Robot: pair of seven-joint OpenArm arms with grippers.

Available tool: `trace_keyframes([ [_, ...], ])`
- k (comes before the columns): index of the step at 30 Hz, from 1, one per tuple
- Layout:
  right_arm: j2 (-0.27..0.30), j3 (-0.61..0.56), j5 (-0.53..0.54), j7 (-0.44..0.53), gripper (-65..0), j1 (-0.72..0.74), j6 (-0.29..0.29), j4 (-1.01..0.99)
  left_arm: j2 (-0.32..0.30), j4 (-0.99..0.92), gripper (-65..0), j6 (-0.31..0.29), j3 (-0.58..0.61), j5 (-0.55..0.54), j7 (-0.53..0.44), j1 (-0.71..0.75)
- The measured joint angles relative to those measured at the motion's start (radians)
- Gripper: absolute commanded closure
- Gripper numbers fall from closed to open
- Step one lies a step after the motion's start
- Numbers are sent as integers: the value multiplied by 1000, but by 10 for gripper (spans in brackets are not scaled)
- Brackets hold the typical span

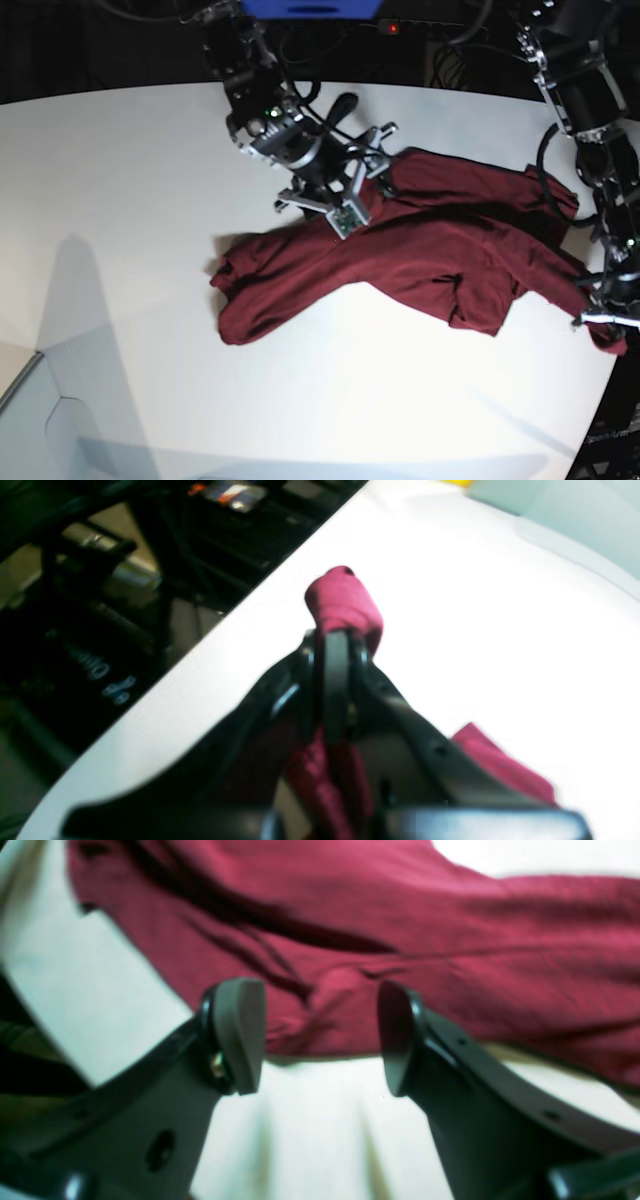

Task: Layout the t-shirt on the table in an organized manner, then fold the t-shirt properly
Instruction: 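Release the right gripper and move it toward the shirt's middle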

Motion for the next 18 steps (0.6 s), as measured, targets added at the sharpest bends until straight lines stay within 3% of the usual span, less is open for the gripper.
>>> trace_keyframes([
  [8,1,-104,-3,-2,-357,0,0,-69,19,-5,0,0,29,1,3,-26],
  [18,-18,-145,2,230,-357,83,1,-283,44,4,0,0,28,1,-1,-92],
])
